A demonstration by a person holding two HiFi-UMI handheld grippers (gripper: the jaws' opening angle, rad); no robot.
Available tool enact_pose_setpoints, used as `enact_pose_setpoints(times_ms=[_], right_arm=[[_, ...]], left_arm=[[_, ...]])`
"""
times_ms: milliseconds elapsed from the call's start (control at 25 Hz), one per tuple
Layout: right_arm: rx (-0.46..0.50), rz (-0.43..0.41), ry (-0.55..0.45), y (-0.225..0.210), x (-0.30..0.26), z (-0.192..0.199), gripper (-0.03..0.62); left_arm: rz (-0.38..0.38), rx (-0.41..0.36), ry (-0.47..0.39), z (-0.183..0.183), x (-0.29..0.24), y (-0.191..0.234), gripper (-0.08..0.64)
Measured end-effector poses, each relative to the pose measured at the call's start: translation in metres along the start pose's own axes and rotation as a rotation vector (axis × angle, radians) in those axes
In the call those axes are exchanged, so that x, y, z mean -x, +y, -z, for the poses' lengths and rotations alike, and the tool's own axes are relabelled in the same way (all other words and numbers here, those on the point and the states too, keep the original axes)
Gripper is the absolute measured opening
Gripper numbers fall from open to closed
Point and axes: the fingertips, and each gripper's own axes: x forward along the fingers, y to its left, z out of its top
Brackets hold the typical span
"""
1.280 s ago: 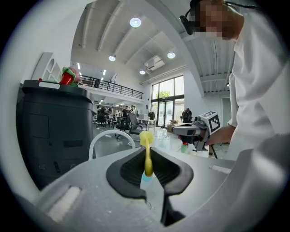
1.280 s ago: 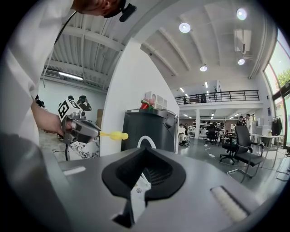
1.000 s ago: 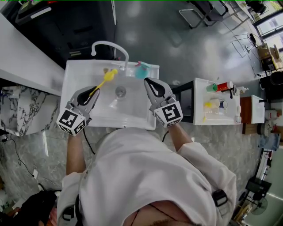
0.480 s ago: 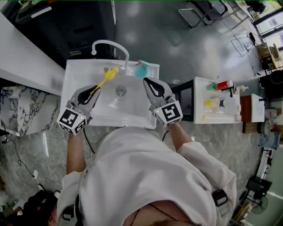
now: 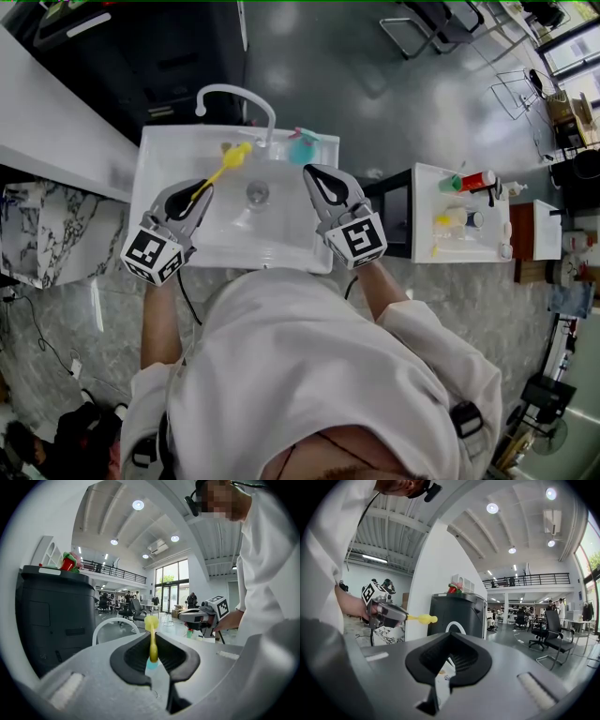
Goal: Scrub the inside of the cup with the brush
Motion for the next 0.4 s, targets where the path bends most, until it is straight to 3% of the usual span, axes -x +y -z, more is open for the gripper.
enact_pose_setpoints(times_ms=[400], right_arm=[[0.003,-0.001,0.010,-0.0012,-0.0055,0.0004,0.003]], left_arm=[[0.002,0.003,0.006,-0.0001,-0.0013,0.0056,0.040]])
